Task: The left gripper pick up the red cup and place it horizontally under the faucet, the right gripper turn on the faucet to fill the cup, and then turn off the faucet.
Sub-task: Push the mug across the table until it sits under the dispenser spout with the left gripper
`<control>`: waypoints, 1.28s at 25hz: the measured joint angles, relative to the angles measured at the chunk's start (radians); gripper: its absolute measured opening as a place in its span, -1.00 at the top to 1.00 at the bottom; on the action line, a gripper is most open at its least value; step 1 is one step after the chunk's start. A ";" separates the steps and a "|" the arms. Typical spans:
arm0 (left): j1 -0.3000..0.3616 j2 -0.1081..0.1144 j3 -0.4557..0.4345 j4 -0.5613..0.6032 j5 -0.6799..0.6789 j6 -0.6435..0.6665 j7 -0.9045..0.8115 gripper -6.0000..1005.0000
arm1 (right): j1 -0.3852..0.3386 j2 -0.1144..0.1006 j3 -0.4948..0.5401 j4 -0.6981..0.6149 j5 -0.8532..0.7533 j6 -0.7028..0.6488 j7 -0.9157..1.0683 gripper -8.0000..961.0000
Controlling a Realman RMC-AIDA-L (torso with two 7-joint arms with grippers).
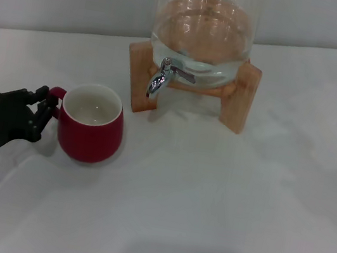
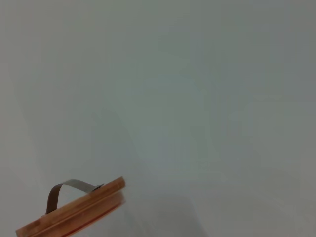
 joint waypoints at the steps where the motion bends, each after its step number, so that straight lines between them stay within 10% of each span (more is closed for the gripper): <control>1: -0.006 -0.001 0.002 -0.002 0.000 0.005 -0.001 0.68 | 0.000 0.000 0.000 0.000 0.000 0.000 0.000 -0.38; 32: -0.069 -0.001 0.203 0.104 0.020 0.049 -0.290 0.68 | 0.002 0.000 0.003 0.013 0.002 -0.006 -0.011 -0.38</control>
